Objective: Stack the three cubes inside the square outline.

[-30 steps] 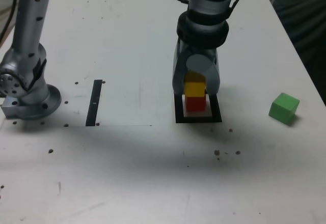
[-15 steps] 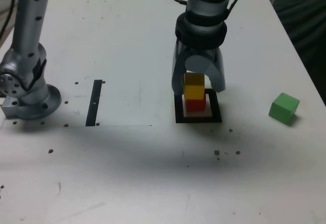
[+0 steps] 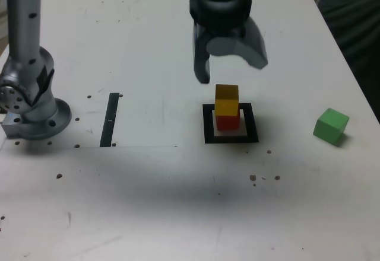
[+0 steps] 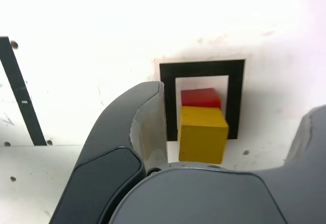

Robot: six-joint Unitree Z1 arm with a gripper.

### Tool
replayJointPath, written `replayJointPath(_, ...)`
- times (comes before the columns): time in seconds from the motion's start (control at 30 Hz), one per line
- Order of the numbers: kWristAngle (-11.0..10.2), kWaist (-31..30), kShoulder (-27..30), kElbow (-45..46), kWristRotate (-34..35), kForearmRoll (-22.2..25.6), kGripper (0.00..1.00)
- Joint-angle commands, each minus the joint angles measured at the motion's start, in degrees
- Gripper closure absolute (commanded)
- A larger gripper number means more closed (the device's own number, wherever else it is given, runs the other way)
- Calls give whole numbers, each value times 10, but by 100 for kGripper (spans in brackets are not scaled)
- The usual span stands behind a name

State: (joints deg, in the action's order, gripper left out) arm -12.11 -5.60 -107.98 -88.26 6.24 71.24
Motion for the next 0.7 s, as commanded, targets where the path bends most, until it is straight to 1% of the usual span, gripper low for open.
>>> replayJointPath(0.0, -11, -2, 3, -12, -1, 0, 0)
replayJointPath(0.13, -30, -11, -8, -47, -16, -1, 0)
replayJointPath(0.2, -34, -15, -23, -73, -32, 1, 0)
replayJointPath(0.3, -33, -21, -53, -119, -62, 9, 0)
replayJointPath(0.37, -29, -23, -75, -149, -82, 14, 0)
replayJointPath(0.47, -19, -25, -111, -189, -114, 17, 0)
replayJointPath(0.67, 12, -29, -178, -265, -197, 17, 0)
